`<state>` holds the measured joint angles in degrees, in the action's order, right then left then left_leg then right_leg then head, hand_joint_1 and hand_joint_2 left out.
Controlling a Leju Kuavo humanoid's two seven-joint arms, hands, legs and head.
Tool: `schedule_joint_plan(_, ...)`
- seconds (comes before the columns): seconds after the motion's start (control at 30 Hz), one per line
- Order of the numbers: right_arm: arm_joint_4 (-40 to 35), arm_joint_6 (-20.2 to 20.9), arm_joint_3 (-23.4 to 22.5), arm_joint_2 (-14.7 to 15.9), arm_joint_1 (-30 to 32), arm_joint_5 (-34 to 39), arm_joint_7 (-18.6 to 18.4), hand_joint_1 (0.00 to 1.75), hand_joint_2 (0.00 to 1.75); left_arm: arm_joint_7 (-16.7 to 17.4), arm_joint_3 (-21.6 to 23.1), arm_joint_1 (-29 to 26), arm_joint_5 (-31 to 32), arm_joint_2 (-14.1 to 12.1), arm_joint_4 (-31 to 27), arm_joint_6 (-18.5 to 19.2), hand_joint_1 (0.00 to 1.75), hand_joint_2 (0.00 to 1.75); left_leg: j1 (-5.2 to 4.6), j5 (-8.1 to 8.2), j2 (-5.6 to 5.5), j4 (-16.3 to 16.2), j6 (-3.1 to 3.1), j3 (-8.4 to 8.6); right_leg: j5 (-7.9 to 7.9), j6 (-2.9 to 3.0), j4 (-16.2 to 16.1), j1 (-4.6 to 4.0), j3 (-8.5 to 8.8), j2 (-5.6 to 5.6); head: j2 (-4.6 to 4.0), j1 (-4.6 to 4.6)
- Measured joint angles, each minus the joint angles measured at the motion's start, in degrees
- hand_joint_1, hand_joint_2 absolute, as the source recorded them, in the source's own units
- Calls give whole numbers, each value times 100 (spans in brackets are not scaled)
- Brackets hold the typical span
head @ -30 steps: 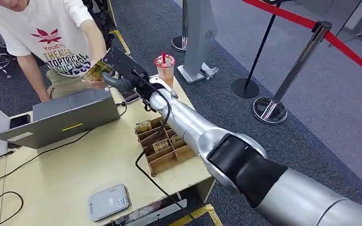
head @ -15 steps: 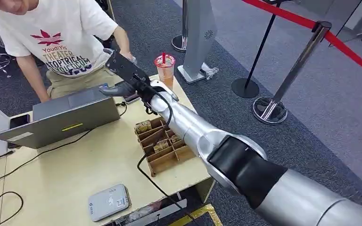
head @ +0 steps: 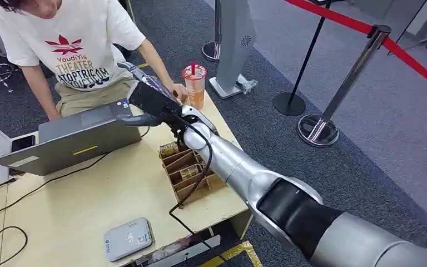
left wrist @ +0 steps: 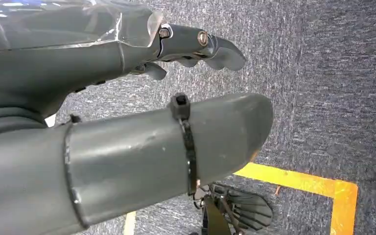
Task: Pass the card to the sensor for recognition and then transmit it.
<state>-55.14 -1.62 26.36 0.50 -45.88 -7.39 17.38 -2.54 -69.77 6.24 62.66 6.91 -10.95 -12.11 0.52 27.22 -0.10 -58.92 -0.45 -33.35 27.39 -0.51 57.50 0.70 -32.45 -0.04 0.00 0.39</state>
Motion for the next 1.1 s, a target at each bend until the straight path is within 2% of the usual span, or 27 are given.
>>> schedule_joint_plan(0.2, -725, -312, 42, 253, 544, -904, -80, 3, 175, -18, -11, -30, -100, 0, 0, 0, 0, 0, 1, 1, -4, 0, 0, -1, 1, -1, 0, 0, 0, -2, 0, 2)
schedule_joint_plan(0.27, -1074, -448, 33, 358, 877, -1315, -192, 16, 175, -28, -24, -48, -131, 0, 0, 0, 0, 0, 0, 5, -4, 0, 5, -1, 2, -1, -2, 0, -1, -2, 0, 0)
schedule_joint_plan(0.3, -1275, -510, 13, 411, 1089, -1549, -247, 37, 175, -33, -24, -56, -138, 0, 0, 0, 0, 0, 0, 8, -4, 0, 5, -1, 4, -3, -2, 0, -1, -2, 0, 2)
schedule_joint_plan(0.37, -1619, -595, -61, 505, 1449, -1960, -317, 28, 175, -33, -29, -69, -168, 0, 0, 0, 0, 0, -1, 11, -5, 0, 8, -3, 5, -3, -3, 0, -1, -3, 0, 2)
schedule_joint_plan(0.4, -1761, -638, -102, 557, 1614, -2094, -339, 40, 175, -33, -33, -76, -190, 0, 0, -2, 0, 0, -1, 11, -5, 0, 8, -3, 5, -3, -3, 0, -1, -3, 0, 0)
schedule_joint_plan(0.43, -1865, -678, -136, 601, 1749, -2171, -352, 40, 175, -33, -40, -83, -208, 0, 0, -4, 0, 0, -1, 11, -4, 0, 8, -4, 5, -3, -3, 0, -2, -2, 0, 2)
schedule_joint_plan(0.47, -1968, -724, -171, 647, 1877, -2261, -352, 47, 175, -35, -48, -88, -236, 0, 0, -9, 0, 0, -2, 11, -3, 0, 8, -4, 5, -3, -3, 0, -1, -2, 0, 0)
schedule_joint_plan(0.53, -2156, -829, -278, 711, 2142, -2495, -367, 47, 175, -50, -72, -96, -265, 0, 0, -11, 0, 0, -2, 11, -3, 0, 8, -3, 5, -3, -4, 0, -2, -2, 0, 0)
schedule_joint_plan(0.6, -2321, -924, -389, 767, 2381, -2749, -415, 65, 175, -63, -103, -104, -291, 0, 0, -11, 0, 0, -2, 11, -3, 0, 8, -3, 5, -3, -4, 0, -2, -2, 0, 0)
schedule_joint_plan(0.77, -2673, -1137, -636, 925, 2952, -3314, -568, 86, 175, -68, -160, -116, -282, 0, 0, -9, 0, 0, -2, 11, -4, 0, 8, -4, 5, -3, -4, 0, -1, -3, 0, 0)
schedule_joint_plan(0.87, -2861, -1241, -752, 1012, 3243, -3488, -623, 91, 175, -72, -160, -115, -247, 0, 0, 0, 0, 0, -2, 12, -3, 0, 9, -4, 5, -3, -4, 0, -2, -2, 0, 0)
schedule_joint_plan(0.9, -2916, -1263, -793, 1032, 3328, -3521, -629, 86, 175, -72, -160, -115, -243, 0, 0, 2, 0, 0, -2, 12, -3, 0, 9, -5, 5, -3, -4, 0, -2, -2, 0, 0)
schedule_joint_plan(1.0, -3032, -1303, -861, 1080, 3494, -3626, -658, 89, 175, -72, -160, -113, -234, 0, 0, 2, 0, 0, -2, 12, -2, 0, 9, -5, 5, -3, -4, 0, -2, -1, 0, 0)
schedule_joint_plan(1.1, -3091, -1307, -911, 1121, 3589, -3757, -715, 79, 175, -72, -162, -112, -234, -2, 0, 4, 0, 0, -1, 12, -2, 0, 9, -5, 5, -3, -4, 0, -2, -1, 0, 0)
